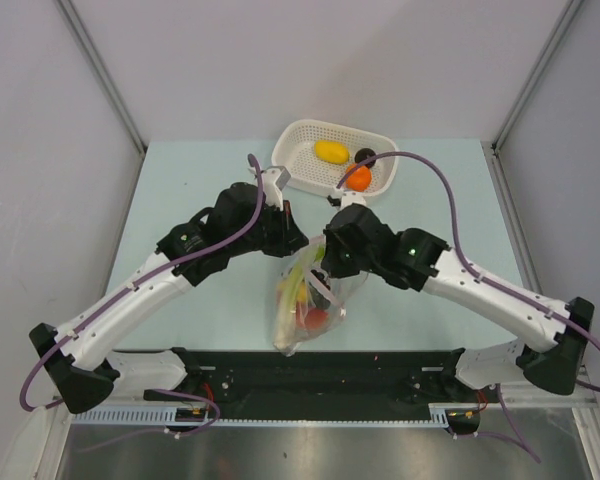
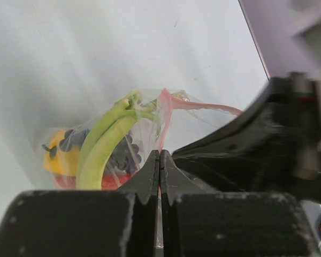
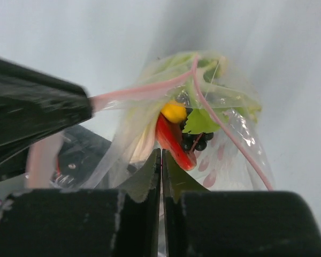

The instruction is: Open the zip-top bag and remove the fake food

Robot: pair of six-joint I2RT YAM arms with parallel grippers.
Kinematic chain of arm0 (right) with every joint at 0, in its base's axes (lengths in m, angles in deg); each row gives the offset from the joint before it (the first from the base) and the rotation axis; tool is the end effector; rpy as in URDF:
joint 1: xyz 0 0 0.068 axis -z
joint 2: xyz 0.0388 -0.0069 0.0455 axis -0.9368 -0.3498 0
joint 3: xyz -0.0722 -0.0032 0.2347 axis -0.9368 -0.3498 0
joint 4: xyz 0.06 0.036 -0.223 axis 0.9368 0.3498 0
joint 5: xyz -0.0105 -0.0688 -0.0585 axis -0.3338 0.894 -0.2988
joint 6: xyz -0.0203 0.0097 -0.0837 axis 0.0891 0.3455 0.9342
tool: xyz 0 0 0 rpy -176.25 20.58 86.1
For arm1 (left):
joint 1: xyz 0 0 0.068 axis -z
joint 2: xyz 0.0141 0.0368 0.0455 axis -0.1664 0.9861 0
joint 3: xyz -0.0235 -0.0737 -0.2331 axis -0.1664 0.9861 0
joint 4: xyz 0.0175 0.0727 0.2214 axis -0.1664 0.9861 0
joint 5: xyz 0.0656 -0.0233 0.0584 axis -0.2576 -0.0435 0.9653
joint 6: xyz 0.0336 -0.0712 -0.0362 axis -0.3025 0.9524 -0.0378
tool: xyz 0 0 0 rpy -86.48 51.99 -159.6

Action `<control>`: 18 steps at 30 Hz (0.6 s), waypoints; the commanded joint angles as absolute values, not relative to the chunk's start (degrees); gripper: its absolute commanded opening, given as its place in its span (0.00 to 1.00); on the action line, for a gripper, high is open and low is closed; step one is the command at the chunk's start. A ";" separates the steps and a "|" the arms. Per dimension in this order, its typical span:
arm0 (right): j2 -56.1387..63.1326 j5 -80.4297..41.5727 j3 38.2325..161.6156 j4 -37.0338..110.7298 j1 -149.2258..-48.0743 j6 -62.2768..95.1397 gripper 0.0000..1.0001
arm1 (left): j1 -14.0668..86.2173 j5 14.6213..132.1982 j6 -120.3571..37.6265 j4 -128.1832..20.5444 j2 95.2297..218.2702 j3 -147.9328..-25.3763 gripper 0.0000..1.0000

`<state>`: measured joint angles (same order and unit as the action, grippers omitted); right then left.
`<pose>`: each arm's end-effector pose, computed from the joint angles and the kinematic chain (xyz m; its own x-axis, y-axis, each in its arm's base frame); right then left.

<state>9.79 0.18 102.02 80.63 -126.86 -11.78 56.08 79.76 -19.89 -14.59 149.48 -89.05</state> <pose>0.1653 0.2286 0.3135 -0.7170 -0.0780 -0.6927 -0.4006 0.8593 0.3179 0.1831 -0.1966 0.3392 -0.7007 -0.0536 -0.7114 0.4325 0.7612 -0.4833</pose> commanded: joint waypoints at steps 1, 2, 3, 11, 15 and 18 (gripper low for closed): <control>7.15 -2.55 99.54 79.06 -126.47 -14.12 0.05 | 55.81 81.32 -18.67 -16.47 147.61 -88.84 0.00; 6.19 -3.17 98.65 78.19 -126.65 -13.67 0.04 | 55.81 81.49 -18.32 -16.65 147.70 -88.84 0.00; 5.83 -3.52 97.60 75.65 -127.00 -13.32 0.04 | 55.81 81.58 -17.88 -16.56 148.31 -89.01 0.00; 5.74 -3.70 84.70 64.58 -126.92 -12.79 0.05 | 55.89 81.58 -16.03 -16.47 151.74 -91.83 0.00; 6.27 -6.68 79.59 58.94 -125.95 -13.23 0.06 | 55.89 80.97 -15.68 -15.07 152.18 -91.04 0.19; 6.62 -8.88 76.60 55.77 -125.42 -13.75 0.07 | 55.89 86.03 -14.98 -12.35 150.26 -89.12 0.49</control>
<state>5.23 -5.96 79.47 63.30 -126.10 -12.83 56.08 81.35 -16.24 -14.09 152.37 -89.53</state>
